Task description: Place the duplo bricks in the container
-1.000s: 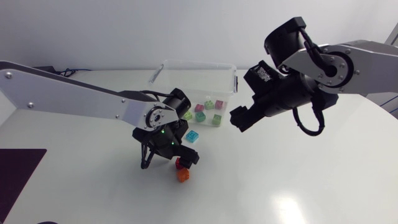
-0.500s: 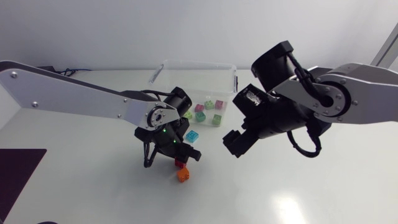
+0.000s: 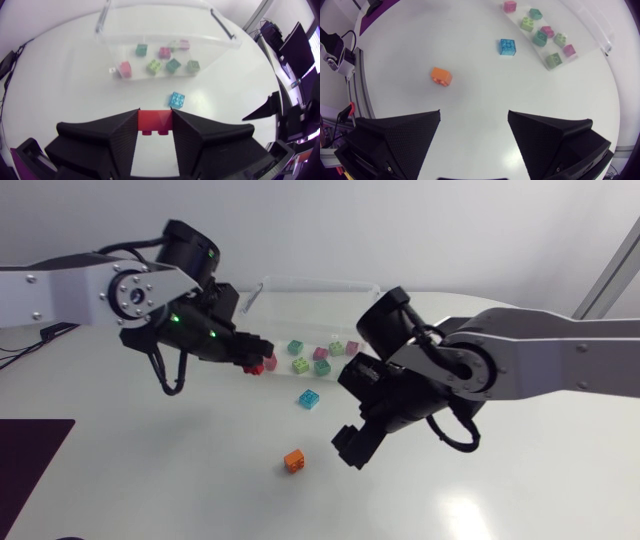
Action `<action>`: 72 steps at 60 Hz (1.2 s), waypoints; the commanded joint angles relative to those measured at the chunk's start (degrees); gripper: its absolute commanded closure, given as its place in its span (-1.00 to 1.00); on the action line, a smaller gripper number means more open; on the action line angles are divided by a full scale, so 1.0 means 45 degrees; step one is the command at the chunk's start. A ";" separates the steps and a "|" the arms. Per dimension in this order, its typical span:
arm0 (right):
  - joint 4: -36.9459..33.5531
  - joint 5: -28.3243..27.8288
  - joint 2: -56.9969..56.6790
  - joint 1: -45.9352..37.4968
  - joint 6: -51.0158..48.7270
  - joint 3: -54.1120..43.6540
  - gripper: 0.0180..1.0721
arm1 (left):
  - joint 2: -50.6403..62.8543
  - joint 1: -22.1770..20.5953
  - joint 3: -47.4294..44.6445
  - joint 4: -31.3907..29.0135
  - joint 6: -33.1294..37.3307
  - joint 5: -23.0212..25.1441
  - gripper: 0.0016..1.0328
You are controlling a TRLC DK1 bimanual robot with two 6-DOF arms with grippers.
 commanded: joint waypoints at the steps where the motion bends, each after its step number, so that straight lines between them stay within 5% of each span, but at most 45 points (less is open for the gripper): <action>1: -0.0216 -0.0093 0.0728 0.0327 -0.0044 0.0517 -0.85 | -0.0514 0.0136 0.0496 0.0512 0.0243 0.0066 0.58; 33: -0.1583 -0.0952 0.3482 0.1245 0.0503 0.3271 -0.85 | 0.2982 0.1386 0.3796 0.3539 -0.0050 0.0789 0.57; 72: -0.2892 -0.0991 0.6295 0.1948 0.1401 0.5596 -0.84 | 0.5678 0.1406 0.5632 0.4281 0.0087 0.0867 0.54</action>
